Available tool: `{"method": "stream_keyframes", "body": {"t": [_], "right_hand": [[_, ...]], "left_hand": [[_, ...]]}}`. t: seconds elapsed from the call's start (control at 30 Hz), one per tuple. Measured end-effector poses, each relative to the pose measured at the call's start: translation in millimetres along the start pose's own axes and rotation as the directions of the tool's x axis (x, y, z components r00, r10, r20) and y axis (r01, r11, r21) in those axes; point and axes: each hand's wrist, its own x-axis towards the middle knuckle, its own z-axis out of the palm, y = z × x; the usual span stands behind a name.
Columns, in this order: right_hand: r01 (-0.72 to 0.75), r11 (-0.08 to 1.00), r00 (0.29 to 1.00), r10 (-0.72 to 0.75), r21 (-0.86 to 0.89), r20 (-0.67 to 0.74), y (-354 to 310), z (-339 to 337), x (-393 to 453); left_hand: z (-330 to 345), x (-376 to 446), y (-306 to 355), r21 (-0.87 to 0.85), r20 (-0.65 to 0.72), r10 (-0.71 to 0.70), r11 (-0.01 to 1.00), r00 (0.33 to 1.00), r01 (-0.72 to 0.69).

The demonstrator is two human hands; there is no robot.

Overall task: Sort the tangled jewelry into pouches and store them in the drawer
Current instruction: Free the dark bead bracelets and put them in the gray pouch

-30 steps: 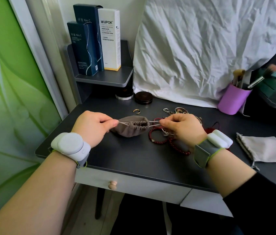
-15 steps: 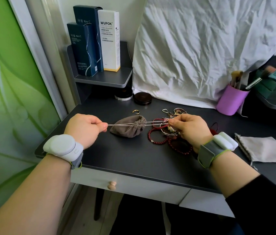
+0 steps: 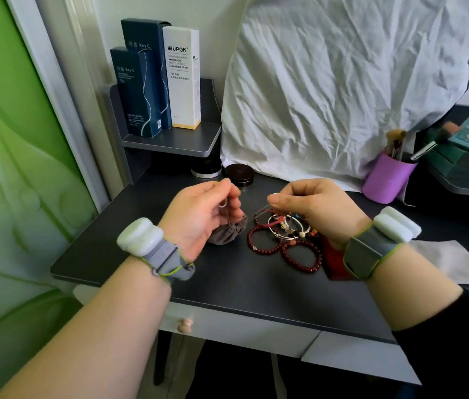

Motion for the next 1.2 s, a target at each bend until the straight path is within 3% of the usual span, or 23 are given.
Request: {"method": "stream_keyframes", "body": {"t": [0.07,0.17,0.23,0.37,0.47,0.57,0.7,0.83,0.93,1.1,1.2], "right_hand": [[0.009,1.0,1.0,-0.01,0.027,0.028,-7.6,1.8,1.4],[0.032,0.99,0.997,-0.04,0.134,0.062,-18.3,7.0,5.3],[0.034,0.977,0.996,-0.051,0.209,0.077,-23.3,12.1,9.1],[0.028,0.953,0.995,-0.056,0.301,0.086,-24.0,21.9,15.6],[-0.017,0.987,0.992,-0.003,0.161,0.124,-17.6,26.0,17.1],[-0.051,0.998,0.982,0.046,0.025,0.183,-10.0,30.2,15.5],[-0.033,0.998,0.993,0.039,-0.057,0.107,-2.7,33.5,13.5],[-0.058,0.992,0.998,0.056,0.115,0.02,-1.6,24.7,15.1],[-0.057,0.974,0.998,0.049,0.217,0.043,-2.6,12.8,13.4],[-0.063,0.991,0.97,0.088,-0.118,0.225,-1.4,3.9,8.0],[-0.071,0.963,0.965,0.133,-0.26,0.228,2.0,11.8,9.5]], "left_hand": [[5.3,3.6,-4.0,0.189,-0.004,0.031,0.981,0.999,-0.03],[2.8,4.6,-4.9,0.499,0.11,0.053,0.861,0.992,-0.102],[1.2,3.2,-6.0,0.601,0.157,0.019,0.792,0.987,-0.111],[0.9,2.5,-10.5,0.568,0.073,0.048,0.819,0.996,-0.081],[-1.8,2.5,-11.8,0.453,0.045,0.042,0.89,0.998,-0.058],[-4.6,3.2,-11.7,0.463,0.057,0.085,0.88,0.995,-0.102],[-6.9,3.8,-12.3,0.459,0.08,0.141,0.873,0.987,-0.162],[-9.8,4.5,-11.4,0.384,0.017,0.188,0.905,0.982,-0.18],[-13.0,4.9,-11.5,0.311,-0.049,0.139,0.943,0.989,-0.118],[-13.0,5.0,-11.6,0.276,-0.02,0.053,0.96,0.998,-0.045],[-13.1,4.8,-11.6,0.364,-0.029,0.075,0.929,0.997,-0.059]]}}
